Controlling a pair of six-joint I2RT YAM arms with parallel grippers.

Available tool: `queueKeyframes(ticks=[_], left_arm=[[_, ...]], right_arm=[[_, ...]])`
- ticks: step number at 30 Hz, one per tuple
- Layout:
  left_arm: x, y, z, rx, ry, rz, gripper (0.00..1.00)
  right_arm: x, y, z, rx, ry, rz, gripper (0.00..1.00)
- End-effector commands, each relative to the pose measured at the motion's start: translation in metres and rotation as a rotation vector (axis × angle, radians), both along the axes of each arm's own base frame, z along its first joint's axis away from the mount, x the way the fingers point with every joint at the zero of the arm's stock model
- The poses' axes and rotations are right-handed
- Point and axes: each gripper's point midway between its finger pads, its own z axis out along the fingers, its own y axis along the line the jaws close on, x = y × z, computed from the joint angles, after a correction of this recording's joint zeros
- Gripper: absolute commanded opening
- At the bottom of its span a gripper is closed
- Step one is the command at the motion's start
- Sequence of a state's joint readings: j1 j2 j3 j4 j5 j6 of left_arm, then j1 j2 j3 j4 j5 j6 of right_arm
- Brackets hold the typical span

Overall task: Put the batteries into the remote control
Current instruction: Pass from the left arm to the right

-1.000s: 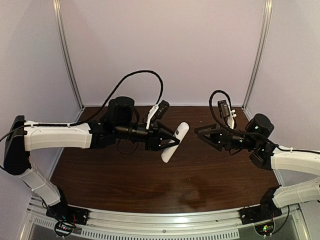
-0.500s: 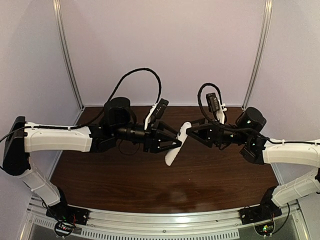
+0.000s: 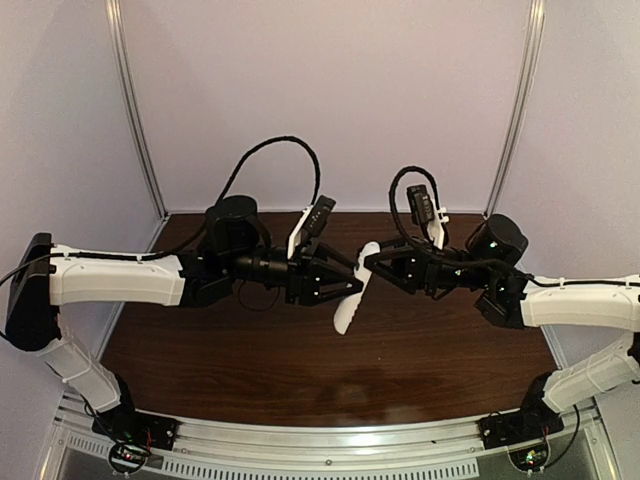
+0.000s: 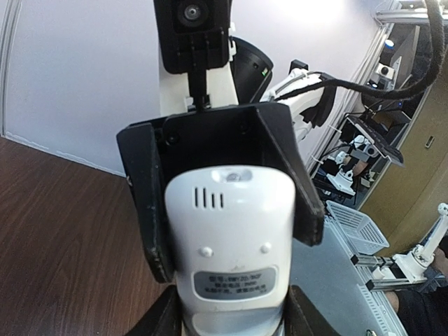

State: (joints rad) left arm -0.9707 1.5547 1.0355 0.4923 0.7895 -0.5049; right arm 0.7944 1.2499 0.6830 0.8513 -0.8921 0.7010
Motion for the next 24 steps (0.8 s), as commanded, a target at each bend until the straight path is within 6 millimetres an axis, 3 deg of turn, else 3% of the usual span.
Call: queueKeyframes(ticks=[1, 6, 8, 10, 15, 24], left_arm=[[0.002, 0.001, 0.012, -0.056, -0.05, 0.024, 0.15], [0.006, 0.001, 0.011, -0.053, -0.042, 0.044, 0.15], [0.007, 0.001, 0.01, -0.051, -0.04, 0.047, 0.15], [0.008, 0.002, 0.009, -0.047, -0.041, 0.053, 0.18], [0.015, 0.007, 0.003, -0.03, -0.037, 0.093, 0.44], [0.03, 0.026, -0.004, 0.018, -0.049, 0.197, 0.79]], right_arm=[[-0.01, 0.006, 0.008, 0.016, -0.005, 0.049, 0.46], [-0.009, 0.009, 0.006, 0.008, 0.005, 0.053, 0.46], [-0.009, 0.009, 0.004, 0.003, 0.006, 0.053, 0.35], [-0.008, 0.01, 0.003, -0.006, 0.008, 0.049, 0.31], [-0.005, 0.01, 0.002, -0.032, -0.002, 0.027, 0.19], [0.016, 0.004, -0.02, -0.111, 0.04, -0.04, 0.08]])
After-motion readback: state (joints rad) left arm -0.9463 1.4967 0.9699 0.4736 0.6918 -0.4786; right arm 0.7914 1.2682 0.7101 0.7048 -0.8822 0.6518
